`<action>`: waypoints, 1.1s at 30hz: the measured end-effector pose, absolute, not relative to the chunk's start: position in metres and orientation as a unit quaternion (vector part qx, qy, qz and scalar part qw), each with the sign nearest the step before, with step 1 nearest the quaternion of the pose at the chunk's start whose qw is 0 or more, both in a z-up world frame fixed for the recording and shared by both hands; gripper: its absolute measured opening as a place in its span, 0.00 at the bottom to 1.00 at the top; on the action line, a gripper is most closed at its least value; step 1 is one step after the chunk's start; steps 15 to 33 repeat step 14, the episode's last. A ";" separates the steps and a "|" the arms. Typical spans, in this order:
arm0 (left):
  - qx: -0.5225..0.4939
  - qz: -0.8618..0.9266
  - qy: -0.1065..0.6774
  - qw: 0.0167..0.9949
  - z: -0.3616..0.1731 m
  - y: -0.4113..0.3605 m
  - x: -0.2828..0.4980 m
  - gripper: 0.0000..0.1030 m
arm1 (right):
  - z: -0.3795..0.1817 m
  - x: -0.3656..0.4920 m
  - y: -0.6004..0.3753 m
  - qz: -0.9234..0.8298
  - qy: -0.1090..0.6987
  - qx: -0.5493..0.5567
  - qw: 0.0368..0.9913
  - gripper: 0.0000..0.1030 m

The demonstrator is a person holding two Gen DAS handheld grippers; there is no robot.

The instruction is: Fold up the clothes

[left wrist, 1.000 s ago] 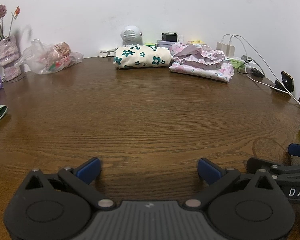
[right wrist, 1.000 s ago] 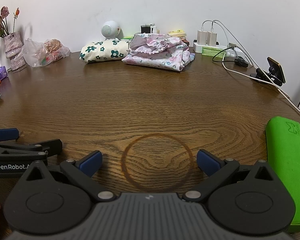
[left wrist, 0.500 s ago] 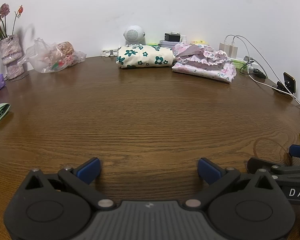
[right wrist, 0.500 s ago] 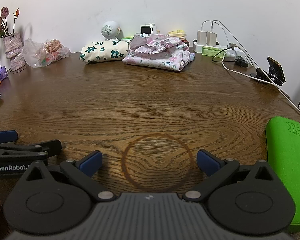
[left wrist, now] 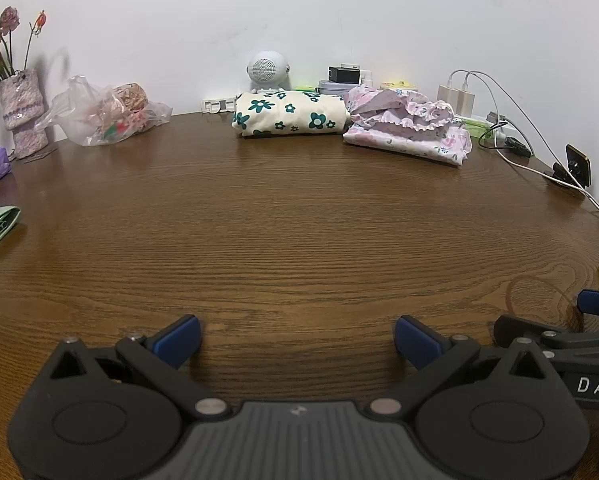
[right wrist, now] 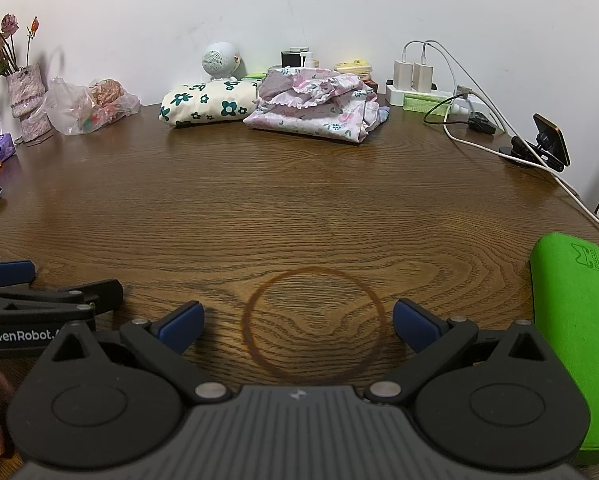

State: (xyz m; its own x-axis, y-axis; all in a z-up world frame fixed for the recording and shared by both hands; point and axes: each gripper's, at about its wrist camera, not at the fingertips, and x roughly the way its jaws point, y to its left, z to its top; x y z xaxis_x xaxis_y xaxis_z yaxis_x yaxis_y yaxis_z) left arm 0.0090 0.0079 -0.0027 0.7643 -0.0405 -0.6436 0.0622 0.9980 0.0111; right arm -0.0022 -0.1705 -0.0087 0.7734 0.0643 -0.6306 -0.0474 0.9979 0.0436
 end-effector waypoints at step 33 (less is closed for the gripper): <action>0.016 -0.028 0.342 0.939 -0.003 0.008 0.009 1.00 | -0.009 -0.002 -0.170 0.031 0.336 0.008 0.941 1.00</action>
